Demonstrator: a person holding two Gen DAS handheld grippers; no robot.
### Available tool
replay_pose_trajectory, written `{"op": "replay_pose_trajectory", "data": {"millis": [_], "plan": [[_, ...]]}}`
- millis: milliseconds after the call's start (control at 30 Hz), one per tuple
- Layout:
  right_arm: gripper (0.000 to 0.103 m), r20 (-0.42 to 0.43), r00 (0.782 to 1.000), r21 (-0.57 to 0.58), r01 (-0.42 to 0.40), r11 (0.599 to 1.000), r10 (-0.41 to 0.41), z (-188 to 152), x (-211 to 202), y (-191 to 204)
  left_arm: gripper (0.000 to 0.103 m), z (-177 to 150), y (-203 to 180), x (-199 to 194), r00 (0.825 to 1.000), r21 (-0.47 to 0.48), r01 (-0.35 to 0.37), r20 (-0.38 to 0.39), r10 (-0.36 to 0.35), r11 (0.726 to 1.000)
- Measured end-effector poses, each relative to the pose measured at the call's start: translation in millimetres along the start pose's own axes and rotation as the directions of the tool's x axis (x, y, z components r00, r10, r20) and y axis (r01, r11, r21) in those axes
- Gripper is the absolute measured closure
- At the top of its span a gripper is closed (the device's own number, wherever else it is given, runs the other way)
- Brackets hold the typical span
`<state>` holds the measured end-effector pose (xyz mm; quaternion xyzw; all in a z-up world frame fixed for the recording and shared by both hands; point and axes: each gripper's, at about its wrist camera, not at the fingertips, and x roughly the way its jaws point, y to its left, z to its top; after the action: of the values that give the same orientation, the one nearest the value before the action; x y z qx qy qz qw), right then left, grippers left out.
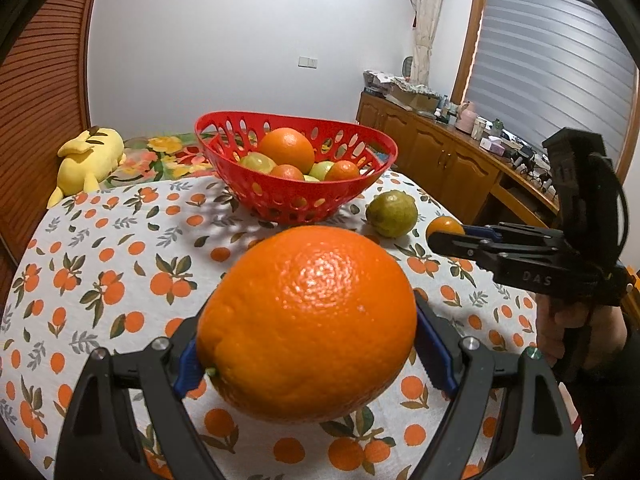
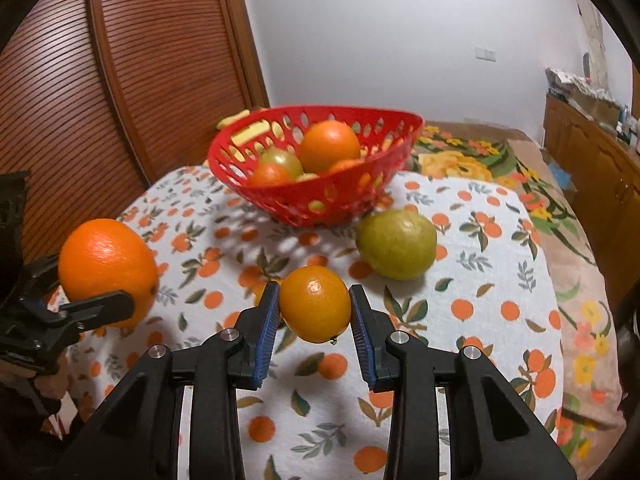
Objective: Organize fruits
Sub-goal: 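Carry the large orange and small orange over the red basket, then open the right tool to drop the small orange while the left tool lowers the large orange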
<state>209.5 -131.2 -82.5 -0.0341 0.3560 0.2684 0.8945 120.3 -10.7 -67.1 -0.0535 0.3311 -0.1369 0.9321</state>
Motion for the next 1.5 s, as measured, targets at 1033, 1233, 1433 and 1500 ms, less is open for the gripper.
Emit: {"op": "replay_pose_trajectory", "data": {"millis": [1033, 1233, 1433, 1500], "plan": [[0.069, 0.071, 0.997, -0.085, 0.030, 0.996, -0.024, 94, 40, -19, 0.017, 93, 32, 36, 0.997, 0.045, -0.038, 0.075, 0.034, 0.998], [0.069, 0.049, 0.998, -0.084, 0.037, 0.996, -0.033, 104, 61, -30, 0.017, 108, 36, 48, 0.996, 0.052, -0.034, 0.079, 0.030, 0.998], [0.069, 0.033, 0.999, -0.084, 0.030, 0.996, -0.028, 107, 75, -35, 0.017, 123, 45, 62, 0.996, 0.061, -0.047, 0.078, 0.042, 0.997], [0.067, 0.035, 0.999, -0.090, 0.036, 0.995, -0.033, 108, 77, -35, 0.017, 127, 48, 68, 0.996, 0.060, -0.054, 0.074, 0.049, 0.997]]}}
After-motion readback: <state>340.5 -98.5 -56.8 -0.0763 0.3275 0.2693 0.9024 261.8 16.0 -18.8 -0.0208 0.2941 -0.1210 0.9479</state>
